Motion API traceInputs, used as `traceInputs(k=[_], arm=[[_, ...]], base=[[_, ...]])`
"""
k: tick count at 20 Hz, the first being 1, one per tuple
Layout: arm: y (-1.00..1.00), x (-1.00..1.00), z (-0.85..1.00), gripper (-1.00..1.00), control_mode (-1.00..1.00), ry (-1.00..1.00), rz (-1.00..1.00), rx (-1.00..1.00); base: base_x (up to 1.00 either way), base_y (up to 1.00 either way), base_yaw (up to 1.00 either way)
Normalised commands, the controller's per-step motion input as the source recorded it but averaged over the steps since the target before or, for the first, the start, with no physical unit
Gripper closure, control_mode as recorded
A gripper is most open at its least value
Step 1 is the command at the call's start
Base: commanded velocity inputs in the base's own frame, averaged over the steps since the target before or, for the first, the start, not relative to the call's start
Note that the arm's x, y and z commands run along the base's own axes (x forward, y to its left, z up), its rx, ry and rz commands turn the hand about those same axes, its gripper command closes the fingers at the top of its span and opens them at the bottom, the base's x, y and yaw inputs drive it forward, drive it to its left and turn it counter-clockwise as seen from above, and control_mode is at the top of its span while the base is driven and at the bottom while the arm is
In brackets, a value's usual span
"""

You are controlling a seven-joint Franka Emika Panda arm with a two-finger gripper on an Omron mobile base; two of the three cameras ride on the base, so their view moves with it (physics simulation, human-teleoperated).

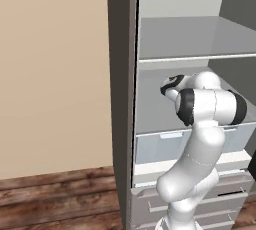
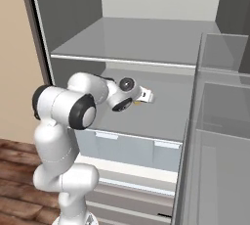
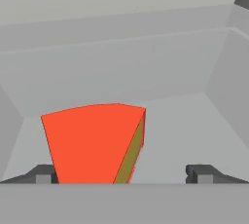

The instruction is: Take the cheese, fish, and squash from the fridge and place them on the plate on the dining counter to create an appetizer plate.

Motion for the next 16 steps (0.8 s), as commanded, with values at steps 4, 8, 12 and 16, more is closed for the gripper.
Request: traceInputs(k=[4,8,12,16], arm=[[0.00,0.01,-0.72,-1.00,-1.00,0.00,-0.03,0.00],[0.03,0.10,-0.80,-1.00,-1.00,0.00,-0.01,0.00],[0.18,0.15,-0.79,-1.00,-1.00,0.02,-0.01,0.00],[0.37,0.02,-0.88,-1.00,-1.00,0.11,-0.05,-0.02]], base=[[0.00,0.00,0.00],[0.00,0.00,0.00],[0.00,0.00,0.00],[0.00,0.00,0.00]])
